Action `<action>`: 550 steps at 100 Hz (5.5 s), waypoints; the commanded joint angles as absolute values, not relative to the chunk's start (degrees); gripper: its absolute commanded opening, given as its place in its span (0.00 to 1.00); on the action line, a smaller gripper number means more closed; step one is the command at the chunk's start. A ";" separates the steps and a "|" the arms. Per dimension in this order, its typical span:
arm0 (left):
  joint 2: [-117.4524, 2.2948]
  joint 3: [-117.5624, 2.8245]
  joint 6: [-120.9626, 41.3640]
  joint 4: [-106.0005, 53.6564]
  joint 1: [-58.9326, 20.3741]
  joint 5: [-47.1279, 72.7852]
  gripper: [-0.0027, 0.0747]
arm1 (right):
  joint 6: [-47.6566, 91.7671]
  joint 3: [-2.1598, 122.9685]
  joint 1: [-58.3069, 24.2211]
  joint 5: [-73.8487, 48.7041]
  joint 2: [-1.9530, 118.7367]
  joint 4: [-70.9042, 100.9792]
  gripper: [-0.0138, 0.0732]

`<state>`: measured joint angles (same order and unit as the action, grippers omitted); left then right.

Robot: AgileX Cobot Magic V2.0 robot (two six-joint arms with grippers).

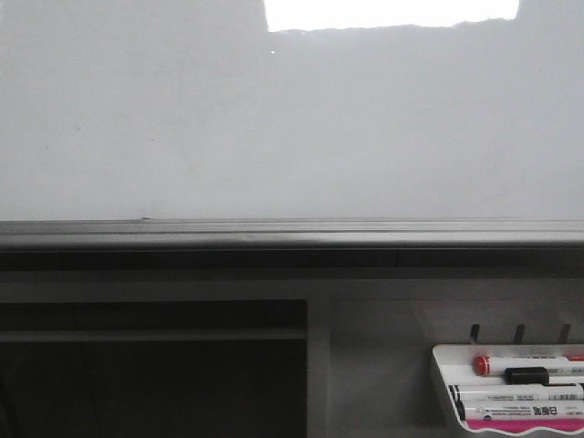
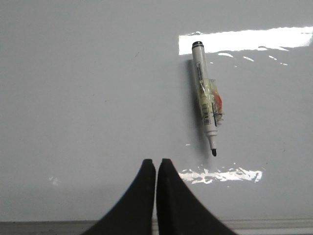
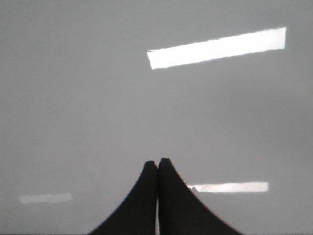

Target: Write number 2 on whiteboard

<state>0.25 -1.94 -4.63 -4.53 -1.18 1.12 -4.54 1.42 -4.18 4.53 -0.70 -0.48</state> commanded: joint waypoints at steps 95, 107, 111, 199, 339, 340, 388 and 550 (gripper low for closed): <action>-29.54 -34.02 -4.50 -5.09 -1.04 26.53 0.01 | -4.26 35.20 -3.70 -25.46 31.04 -4.71 0.08; -31.16 -34.02 -4.50 -5.09 -1.04 26.53 0.05 | -4.26 35.20 -3.70 -26.34 31.98 -4.71 0.10; -31.66 -34.02 -4.50 -5.09 -1.04 26.53 0.12 | -4.26 35.20 -3.70 -26.72 32.39 -4.71 0.13; -56.55 -35.06 -4.63 -9.30 -9.89 4.27 0.67 | -4.26 35.20 -3.70 -25.35 35.61 -3.96 0.54; -67.00 -44.35 -4.63 -2.50 -8.94 9.79 0.08 | -4.26 35.20 -3.70 -25.45 35.61 -2.95 0.54; -67.00 -44.37 -4.63 -2.50 -8.94 10.12 0.08 | -4.26 35.20 -3.70 -25.45 35.61 -2.95 0.54; -61.88 -49.39 -5.77 -2.50 -9.59 26.55 0.08 | -3.78 35.20 -4.08 -25.69 35.90 0.00 0.54; -60.41 -58.90 -28.77 -10.96 -52.49 51.70 0.08 | 60.29 71.16 -36.79 -60.90 69.99 43.59 0.54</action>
<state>-61.43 -56.82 -28.74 -9.71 -52.07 55.37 59.03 69.22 -35.93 -62.36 70.14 40.47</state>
